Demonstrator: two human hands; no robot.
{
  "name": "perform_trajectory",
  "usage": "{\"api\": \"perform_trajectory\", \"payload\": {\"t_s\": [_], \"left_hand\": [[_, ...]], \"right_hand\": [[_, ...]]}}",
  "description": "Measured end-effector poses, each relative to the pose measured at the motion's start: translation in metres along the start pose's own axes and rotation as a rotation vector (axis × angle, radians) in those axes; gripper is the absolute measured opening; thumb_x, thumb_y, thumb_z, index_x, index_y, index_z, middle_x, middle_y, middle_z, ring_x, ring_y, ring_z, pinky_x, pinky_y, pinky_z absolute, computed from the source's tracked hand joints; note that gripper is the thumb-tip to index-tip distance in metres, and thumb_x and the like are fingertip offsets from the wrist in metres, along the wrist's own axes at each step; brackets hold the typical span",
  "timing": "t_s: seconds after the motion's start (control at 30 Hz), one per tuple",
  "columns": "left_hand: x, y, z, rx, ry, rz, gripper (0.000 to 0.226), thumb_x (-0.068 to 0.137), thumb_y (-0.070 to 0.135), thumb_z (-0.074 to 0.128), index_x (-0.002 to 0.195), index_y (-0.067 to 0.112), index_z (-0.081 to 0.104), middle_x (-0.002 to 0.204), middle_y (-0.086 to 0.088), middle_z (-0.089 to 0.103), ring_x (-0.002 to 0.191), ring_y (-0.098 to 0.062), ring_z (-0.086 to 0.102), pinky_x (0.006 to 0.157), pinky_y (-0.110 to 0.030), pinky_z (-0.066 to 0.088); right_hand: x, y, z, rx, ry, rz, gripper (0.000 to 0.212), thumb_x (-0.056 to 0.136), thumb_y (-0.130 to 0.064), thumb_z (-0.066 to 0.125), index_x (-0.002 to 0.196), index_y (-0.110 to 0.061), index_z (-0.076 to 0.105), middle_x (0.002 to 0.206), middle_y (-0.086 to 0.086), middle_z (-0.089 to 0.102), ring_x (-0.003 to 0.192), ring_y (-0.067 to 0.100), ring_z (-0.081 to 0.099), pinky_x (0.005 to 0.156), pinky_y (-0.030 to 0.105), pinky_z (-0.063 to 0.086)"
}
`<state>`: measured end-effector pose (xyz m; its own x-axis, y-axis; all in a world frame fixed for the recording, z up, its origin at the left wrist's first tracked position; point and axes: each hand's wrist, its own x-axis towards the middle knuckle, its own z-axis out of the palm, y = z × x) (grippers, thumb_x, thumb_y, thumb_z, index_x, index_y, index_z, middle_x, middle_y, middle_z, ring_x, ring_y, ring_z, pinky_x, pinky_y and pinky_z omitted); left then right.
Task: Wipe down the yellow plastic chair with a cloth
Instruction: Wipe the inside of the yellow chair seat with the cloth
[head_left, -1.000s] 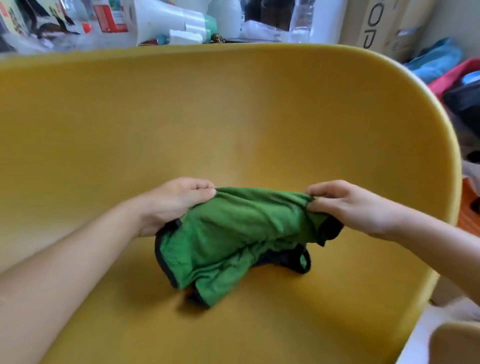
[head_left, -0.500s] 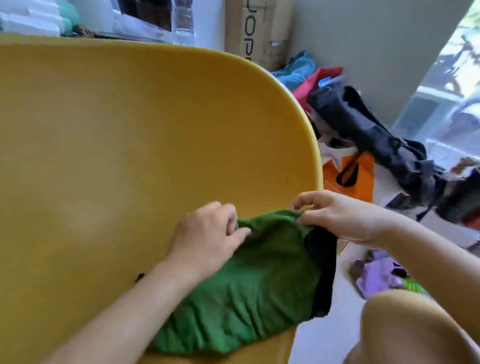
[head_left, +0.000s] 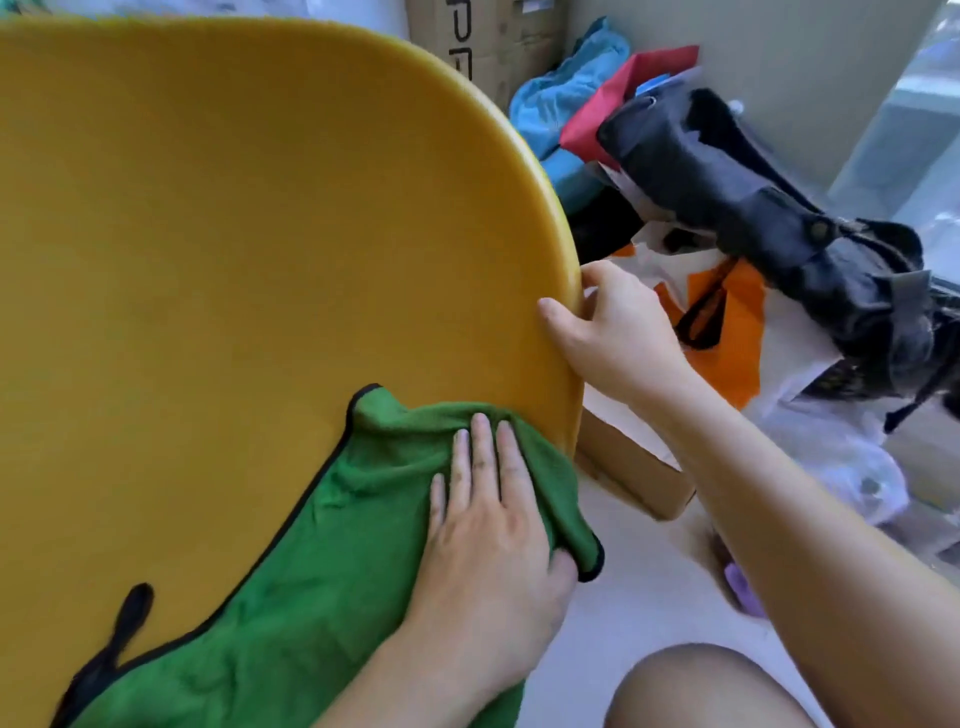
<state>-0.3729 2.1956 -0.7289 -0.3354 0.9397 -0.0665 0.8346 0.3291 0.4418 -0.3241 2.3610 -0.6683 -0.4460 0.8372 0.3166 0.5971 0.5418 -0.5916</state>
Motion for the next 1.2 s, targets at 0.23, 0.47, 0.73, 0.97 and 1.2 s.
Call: {"api": "perform_trajectory", "payload": {"t_s": [0.23, 0.47, 0.73, 0.97, 1.2], "left_hand": [[0.061, 0.039, 0.0, -0.095, 0.3, -0.01, 0.091, 0.093, 0.029, 0.049, 0.145, 0.001, -0.021, 0.156, -0.014, -0.025, 0.144, -0.024, -0.024, 0.119, -0.035, -0.007], [0.067, 0.034, -0.006, -0.276, 0.294, 0.083, 0.099, 0.09, 0.033, 0.056, 0.137, 0.029, -0.031, 0.154, 0.012, -0.031, 0.139, 0.001, -0.028, 0.118, -0.025, -0.007], [0.02, 0.01, -0.031, -0.216, 0.325, 0.173, 0.062, 0.072, 0.067, 0.052, 0.131, 0.052, 0.038, 0.135, 0.03, 0.03, 0.13, 0.005, 0.023, 0.1, -0.015, 0.026], [-0.015, -0.013, -0.027, 0.23, 0.139, 0.035, 0.078, 0.059, 0.092, 0.019, 0.128, 0.056, 0.013, 0.111, 0.019, 0.03, 0.096, -0.007, 0.046, 0.073, -0.026, 0.045], [0.03, -0.002, -0.047, -0.692, 0.457, 0.111, 0.046, 0.079, -0.012, 0.062, 0.096, 0.03, 0.067, 0.095, 0.006, 0.071, 0.086, -0.009, 0.067, 0.077, -0.025, 0.052]], "right_hand": [[0.006, 0.009, -0.001, 0.029, -0.002, -0.098, 0.031, 0.089, -0.042, 0.057, 0.093, -0.01, 0.058, 0.078, 0.0, 0.059, 0.073, 0.018, 0.056, 0.065, 0.037, 0.047], [-0.005, 0.044, -0.035, 0.44, -0.543, -0.142, 0.037, 0.084, -0.058, 0.057, 0.118, -0.043, 0.055, 0.101, 0.006, 0.071, 0.093, 0.021, 0.068, 0.083, 0.041, 0.056], [-0.009, 0.061, -0.02, 0.758, -0.033, -0.079, 0.024, 0.079, -0.016, 0.077, 0.1, -0.02, 0.066, 0.085, 0.011, 0.071, 0.08, 0.034, 0.067, 0.07, 0.055, 0.056], [-0.029, 0.042, -0.007, 0.322, 0.172, -0.137, 0.051, 0.086, -0.047, 0.058, 0.134, -0.035, 0.047, 0.113, -0.003, 0.044, 0.102, 0.007, 0.05, 0.097, 0.023, 0.041], [-0.045, 0.035, -0.008, 0.282, 0.078, -0.184, 0.039, 0.085, -0.024, 0.062, 0.124, -0.032, 0.059, 0.102, -0.009, 0.056, 0.092, 0.005, 0.055, 0.083, 0.039, 0.051]]}}
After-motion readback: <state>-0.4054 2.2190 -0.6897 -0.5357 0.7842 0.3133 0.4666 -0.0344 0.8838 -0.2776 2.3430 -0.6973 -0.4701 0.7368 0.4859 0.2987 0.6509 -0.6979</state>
